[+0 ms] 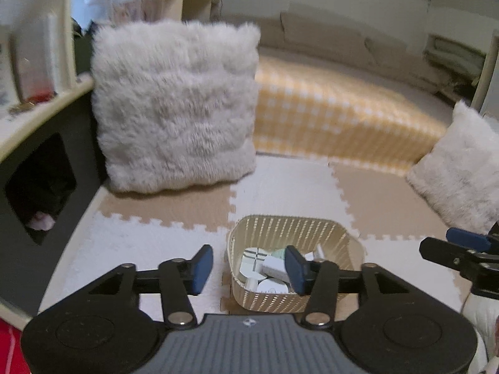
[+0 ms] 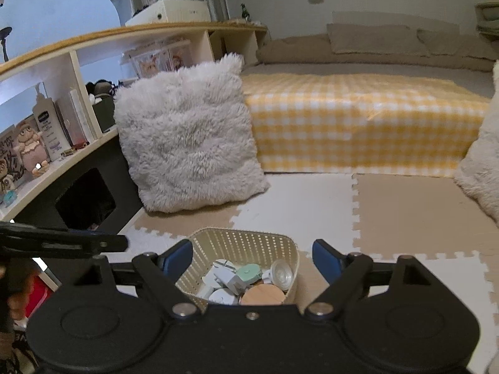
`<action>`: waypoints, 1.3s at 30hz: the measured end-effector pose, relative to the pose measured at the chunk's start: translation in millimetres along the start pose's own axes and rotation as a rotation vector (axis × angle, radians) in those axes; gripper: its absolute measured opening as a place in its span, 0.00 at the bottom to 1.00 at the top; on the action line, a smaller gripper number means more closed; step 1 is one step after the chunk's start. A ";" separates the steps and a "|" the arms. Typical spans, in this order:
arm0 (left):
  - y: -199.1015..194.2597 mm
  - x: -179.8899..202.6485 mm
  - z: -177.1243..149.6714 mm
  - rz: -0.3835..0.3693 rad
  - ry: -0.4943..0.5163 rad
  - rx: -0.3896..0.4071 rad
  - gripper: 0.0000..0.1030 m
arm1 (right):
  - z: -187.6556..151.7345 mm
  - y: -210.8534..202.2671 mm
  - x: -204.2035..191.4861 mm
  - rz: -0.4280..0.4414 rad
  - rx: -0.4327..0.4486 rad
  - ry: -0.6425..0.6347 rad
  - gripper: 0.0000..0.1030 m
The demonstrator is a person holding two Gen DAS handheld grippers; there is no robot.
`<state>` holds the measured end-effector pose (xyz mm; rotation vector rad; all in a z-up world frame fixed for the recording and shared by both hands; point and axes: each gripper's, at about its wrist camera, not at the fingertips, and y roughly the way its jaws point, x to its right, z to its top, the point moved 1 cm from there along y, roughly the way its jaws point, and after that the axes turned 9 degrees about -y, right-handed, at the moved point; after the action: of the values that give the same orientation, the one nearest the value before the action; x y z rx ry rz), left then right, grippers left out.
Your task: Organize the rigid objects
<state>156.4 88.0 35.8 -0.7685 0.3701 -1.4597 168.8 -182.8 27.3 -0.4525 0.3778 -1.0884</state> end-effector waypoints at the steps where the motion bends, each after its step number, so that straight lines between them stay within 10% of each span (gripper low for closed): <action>1: -10.6 0.3 -1.9 0.000 0.000 0.018 0.58 | -1.2 -7.0 -1.1 -0.003 0.006 0.000 0.82; 18: -103.3 17.4 -72.0 0.053 0.027 0.249 0.94 | -29.2 -93.8 -22.6 -0.076 0.141 -0.052 0.93; 39: -109.7 17.9 -122.0 0.135 0.029 0.349 1.00 | -76.7 -109.0 -15.7 -0.175 0.150 -0.062 1.00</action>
<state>-3.6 48.7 25.3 -0.4339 0.1779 -1.3617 41.2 -223.7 20.8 -0.3903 0.2022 -1.2601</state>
